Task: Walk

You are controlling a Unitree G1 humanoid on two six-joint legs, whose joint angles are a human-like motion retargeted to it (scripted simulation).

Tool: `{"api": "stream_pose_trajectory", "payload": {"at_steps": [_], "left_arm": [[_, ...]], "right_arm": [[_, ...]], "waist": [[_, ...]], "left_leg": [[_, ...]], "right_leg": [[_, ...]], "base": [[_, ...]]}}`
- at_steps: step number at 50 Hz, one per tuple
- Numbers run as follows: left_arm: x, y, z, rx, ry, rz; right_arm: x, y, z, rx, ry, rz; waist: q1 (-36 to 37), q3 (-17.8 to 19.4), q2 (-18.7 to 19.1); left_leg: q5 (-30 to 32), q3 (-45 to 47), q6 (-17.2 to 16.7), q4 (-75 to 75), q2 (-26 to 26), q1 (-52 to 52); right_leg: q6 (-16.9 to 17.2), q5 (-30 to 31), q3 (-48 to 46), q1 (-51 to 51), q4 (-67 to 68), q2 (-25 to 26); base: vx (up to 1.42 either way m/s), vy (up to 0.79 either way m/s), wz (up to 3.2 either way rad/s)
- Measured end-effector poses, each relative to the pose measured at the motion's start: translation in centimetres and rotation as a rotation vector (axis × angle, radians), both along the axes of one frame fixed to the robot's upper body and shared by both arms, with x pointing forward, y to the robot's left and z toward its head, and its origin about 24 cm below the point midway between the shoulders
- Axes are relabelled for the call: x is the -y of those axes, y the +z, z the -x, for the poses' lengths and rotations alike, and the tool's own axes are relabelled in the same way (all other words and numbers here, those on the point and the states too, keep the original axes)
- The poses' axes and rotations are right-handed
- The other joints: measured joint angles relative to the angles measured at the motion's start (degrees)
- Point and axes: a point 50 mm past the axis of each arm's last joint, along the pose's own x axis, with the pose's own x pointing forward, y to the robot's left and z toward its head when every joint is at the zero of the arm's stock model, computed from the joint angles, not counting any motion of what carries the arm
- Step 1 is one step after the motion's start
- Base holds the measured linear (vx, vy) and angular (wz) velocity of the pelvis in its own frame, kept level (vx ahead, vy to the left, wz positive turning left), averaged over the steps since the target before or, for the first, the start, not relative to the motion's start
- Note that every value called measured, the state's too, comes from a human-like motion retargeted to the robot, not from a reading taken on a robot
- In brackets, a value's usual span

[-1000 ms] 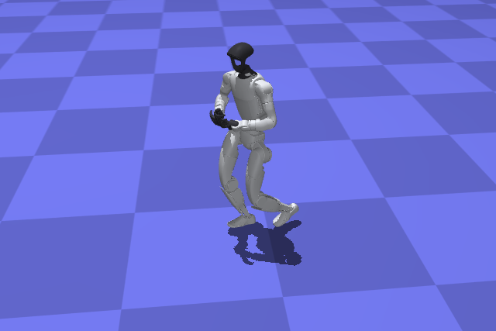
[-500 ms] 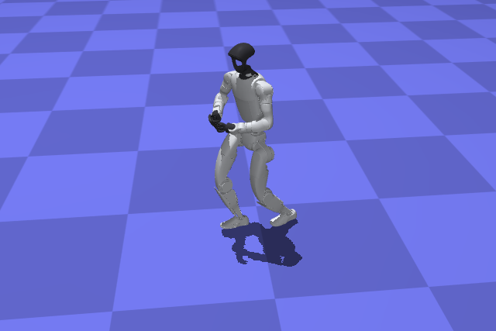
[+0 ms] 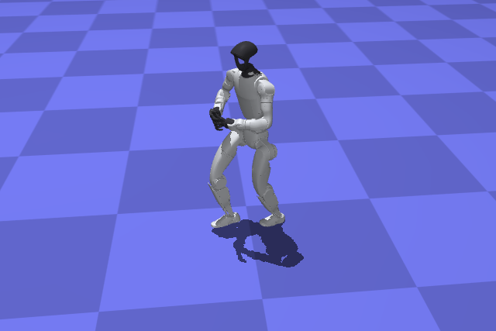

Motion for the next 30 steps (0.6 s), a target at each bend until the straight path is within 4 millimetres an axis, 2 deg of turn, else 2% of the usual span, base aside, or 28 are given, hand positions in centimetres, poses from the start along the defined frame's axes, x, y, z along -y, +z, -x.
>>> {"api": "stream_pose_trajectory", "payload": {"at_steps": [13,30], "left_arm": [[-0.41,-0.35,-0.30,0.018,0.014,-0.031],[-0.78,-0.78,-0.08,-0.013,0.008,-0.026]], "right_arm": [[0.48,0.11,-0.62,0.098,-0.036,0.103],[0.28,0.03,-0.55,0.122,-0.025,0.132]], "waist": [[-0.54,-0.91,-0.55],[-1.18,-1.42,-0.36]], "left_leg": [[2.45,0.00,0.57,-4.31,-1.12,1.26],[3.75,-0.27,0.77,-6.92,-1.34,2.22]], "right_leg": [[-0.31,-1.11,0.03,0.15,0.60,-1.13],[-0.74,-2.85,-0.10,0.95,0.03,-1.24]], "base": [[0.00,0.00,0.00],[0.00,0.00,0.00]]}}
